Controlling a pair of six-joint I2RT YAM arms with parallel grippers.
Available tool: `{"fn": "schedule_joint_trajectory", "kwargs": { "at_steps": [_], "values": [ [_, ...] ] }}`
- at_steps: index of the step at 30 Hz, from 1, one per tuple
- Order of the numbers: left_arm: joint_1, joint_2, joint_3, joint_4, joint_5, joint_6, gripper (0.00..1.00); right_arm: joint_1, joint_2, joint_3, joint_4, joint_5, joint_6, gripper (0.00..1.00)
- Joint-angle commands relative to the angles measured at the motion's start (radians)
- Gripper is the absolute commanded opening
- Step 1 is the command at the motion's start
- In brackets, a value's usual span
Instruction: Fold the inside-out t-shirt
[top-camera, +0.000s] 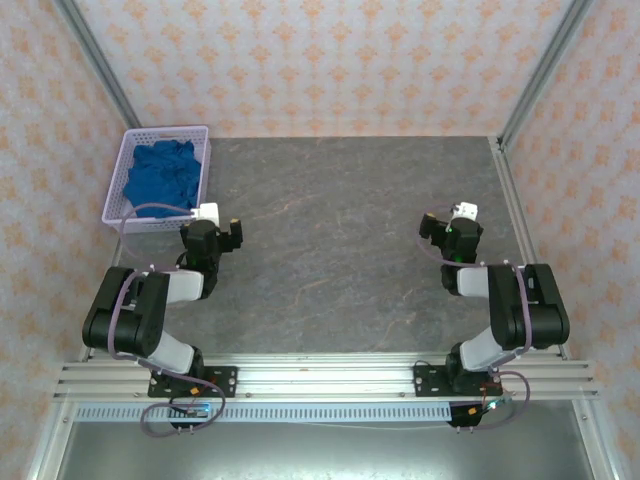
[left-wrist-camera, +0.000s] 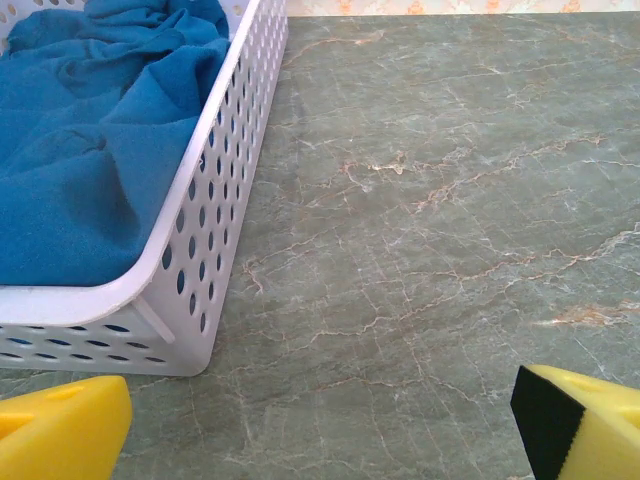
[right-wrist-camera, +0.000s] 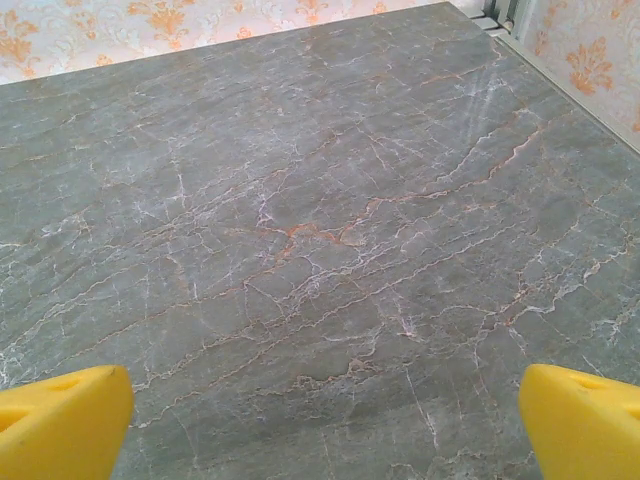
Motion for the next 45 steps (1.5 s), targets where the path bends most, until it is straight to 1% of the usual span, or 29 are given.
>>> {"fn": "schedule_joint_trajectory", "kwargs": {
  "at_steps": [1,21,22,23,24,25,26,27,29,30,32,33,34,35,36,38,39,40,42,45],
  "values": [
    [0.008,-0.011,0.011,0.014,-0.003,0.022,1.0,-0.002,-0.002,-0.002,0.004,-0.004,0.006,0.99],
    [0.009,-0.011,0.012,0.013,-0.003,0.022,1.0,-0.002,-0.003,-0.001,0.002,-0.006,0.007,0.99],
    [0.008,-0.013,0.01,0.02,-0.015,0.022,1.0,-0.002,-0.005,-0.002,0.007,0.004,0.01,1.0],
    [0.006,-0.031,0.024,-0.018,-0.056,0.007,1.0,-0.001,-0.018,0.002,-0.007,0.028,0.02,0.99],
    [0.006,-0.079,0.059,-0.124,-0.103,-0.015,1.0,0.001,-0.054,0.011,-0.057,0.068,0.034,0.99],
    [0.008,-0.138,0.114,-0.292,-0.157,-0.059,1.0,-0.001,-0.114,0.033,-0.148,0.097,0.046,0.99],
    [0.01,-0.177,0.16,-0.412,-0.212,-0.105,1.0,-0.001,-0.16,0.049,-0.204,0.118,0.054,0.99],
    [0.009,-0.221,0.187,-0.502,-0.244,-0.147,1.0,-0.001,-0.212,0.058,-0.244,0.135,0.062,0.99],
    [0.009,-0.313,0.188,-0.578,-0.257,-0.224,1.0,-0.003,-0.303,0.063,-0.295,0.169,0.128,1.0],
    [0.009,-0.362,0.19,-0.61,-0.239,-0.253,1.0,-0.002,-0.335,0.081,-0.354,0.173,0.163,1.0],
    [0.009,-0.418,0.216,-0.658,-0.212,-0.276,1.0,0.01,-0.409,0.127,-0.459,0.152,0.229,0.97],
    [0.013,-0.42,0.247,-0.692,-0.217,-0.279,1.0,0.034,-0.424,0.155,-0.5,0.122,0.24,0.96],
    [0.025,-0.403,0.286,-0.729,-0.222,-0.281,1.0,0.071,-0.428,0.184,-0.541,0.113,0.231,0.95],
    [0.059,-0.358,0.343,-0.768,-0.207,-0.285,1.0,0.121,-0.422,0.226,-0.593,0.125,0.212,0.95],
    [0.112,-0.298,0.403,-0.816,-0.166,-0.305,1.0,0.18,-0.408,0.267,-0.641,0.141,0.188,0.95],
    [0.228,-0.176,0.519,-0.888,-0.035,-0.352,1.0,0.25,-0.373,0.326,-0.696,0.142,0.168,0.95],
    [0.267,-0.107,0.575,-0.907,0.015,-0.352,1.0,0.268,-0.357,0.346,-0.711,0.129,0.17,0.95],
    [0.29,-0.045,0.636,-0.941,0.032,-0.343,1.0,0.282,-0.347,0.357,-0.718,0.115,0.179,0.95],
    [0.337,0.121,0.796,-1.051,0.037,-0.325,1.0,0.302,-0.33,0.37,-0.719,0.084,0.192,0.96],
    [0.381,0.332,1.021,-1.195,0.05,-0.312,1.0,0.313,-0.313,0.366,-0.715,0.057,0.207,0.96]
  ]
}}
